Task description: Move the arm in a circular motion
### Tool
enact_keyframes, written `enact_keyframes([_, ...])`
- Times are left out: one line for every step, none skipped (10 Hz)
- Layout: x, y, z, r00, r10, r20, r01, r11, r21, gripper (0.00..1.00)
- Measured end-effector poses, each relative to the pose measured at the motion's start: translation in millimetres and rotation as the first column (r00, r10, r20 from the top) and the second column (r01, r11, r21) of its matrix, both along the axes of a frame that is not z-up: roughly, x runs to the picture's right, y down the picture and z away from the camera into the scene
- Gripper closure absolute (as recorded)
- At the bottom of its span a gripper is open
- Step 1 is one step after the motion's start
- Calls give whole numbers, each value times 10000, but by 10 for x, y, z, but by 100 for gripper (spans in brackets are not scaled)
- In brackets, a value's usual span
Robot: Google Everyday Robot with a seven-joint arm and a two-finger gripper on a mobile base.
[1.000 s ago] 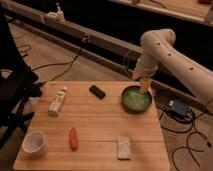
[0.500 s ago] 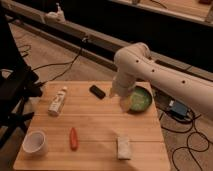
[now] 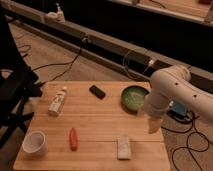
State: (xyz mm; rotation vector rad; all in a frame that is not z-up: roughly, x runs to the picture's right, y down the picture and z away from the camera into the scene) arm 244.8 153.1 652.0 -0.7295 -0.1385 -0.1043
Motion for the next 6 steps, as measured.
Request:
enact_keyframes([165, -19, 30, 9992, 177, -354, -177, 9998, -5, 35])
enact_keyframes([531, -145, 147, 9916, 506, -1187, -502, 9987, 58, 35])
enact_keyframes([710, -311, 270, 9840, 596, -1677, -580, 9982, 146, 35])
enact_keyframes([701, -630, 482, 9798, 473, -1944, -420, 9986, 313, 35])
enact_keyframes([529, -839, 624, 9825, 225, -1850, -154, 9991, 396, 35])
enact_keyframes([212, -1062, 770, 9876, -192, -1558, 269, 9985, 476, 35])
